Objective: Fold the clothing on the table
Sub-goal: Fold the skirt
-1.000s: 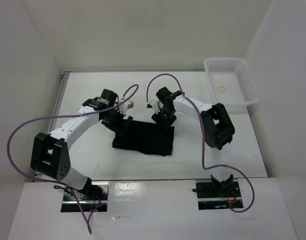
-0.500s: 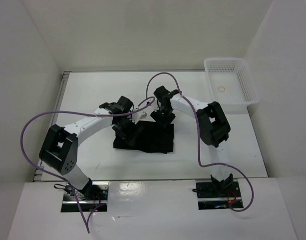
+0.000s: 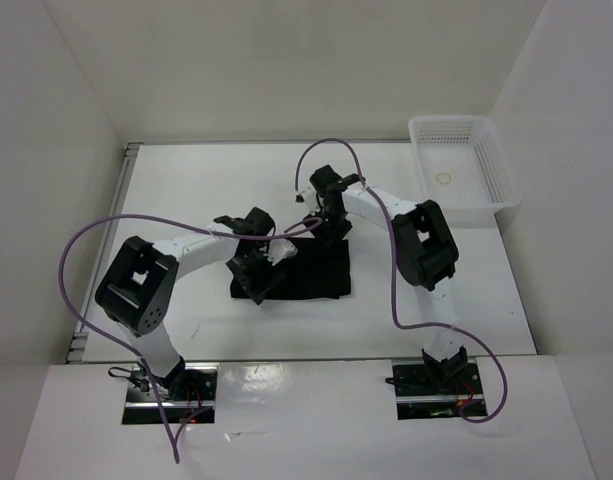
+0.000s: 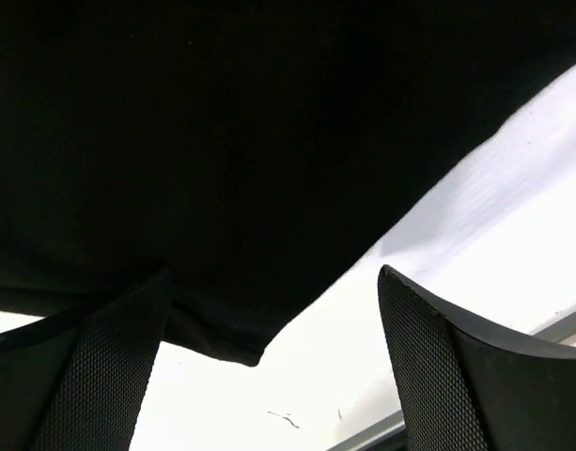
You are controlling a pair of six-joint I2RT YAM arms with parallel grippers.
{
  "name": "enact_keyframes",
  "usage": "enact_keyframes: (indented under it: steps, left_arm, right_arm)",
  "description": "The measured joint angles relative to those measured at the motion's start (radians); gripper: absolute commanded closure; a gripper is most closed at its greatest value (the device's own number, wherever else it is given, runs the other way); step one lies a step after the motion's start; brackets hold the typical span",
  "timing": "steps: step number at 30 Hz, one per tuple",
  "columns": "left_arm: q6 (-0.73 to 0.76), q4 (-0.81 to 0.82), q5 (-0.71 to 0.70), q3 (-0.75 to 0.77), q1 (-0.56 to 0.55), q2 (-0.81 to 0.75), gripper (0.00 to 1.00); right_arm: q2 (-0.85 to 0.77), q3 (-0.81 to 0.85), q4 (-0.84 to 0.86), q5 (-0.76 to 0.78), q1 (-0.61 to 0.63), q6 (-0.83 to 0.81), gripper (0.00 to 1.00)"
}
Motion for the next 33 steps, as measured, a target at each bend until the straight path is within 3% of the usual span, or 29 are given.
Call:
enact_keyframes:
  steps: [10,18,22,27,33]
  left_arm:
    - [0.114,-0.012,0.032,0.003,0.035,0.005,0.08]
    - [0.227,-0.041,0.072,0.010,0.066,0.010,0.16]
    - [0.254,-0.044,0.085,0.010,0.081,0.010,0.25]
    - [0.280,-0.045,0.082,0.016,0.093,0.016,0.60]
    - [0.289,-0.163,0.083,0.056,0.133,0.000,0.62]
  right_arm:
    - [0.023,0.040,0.005,0.014,-0.010,0.004,0.45]
    - [0.048,0.072,0.011,0.049,-0.039,0.007,0.44]
    - [0.091,0.148,0.011,0.054,-0.069,0.008,0.44]
    - [0.151,0.252,0.010,0.077,-0.079,0.011,0.44]
    - [0.171,0.320,0.010,0.121,-0.081,0.010,0.41]
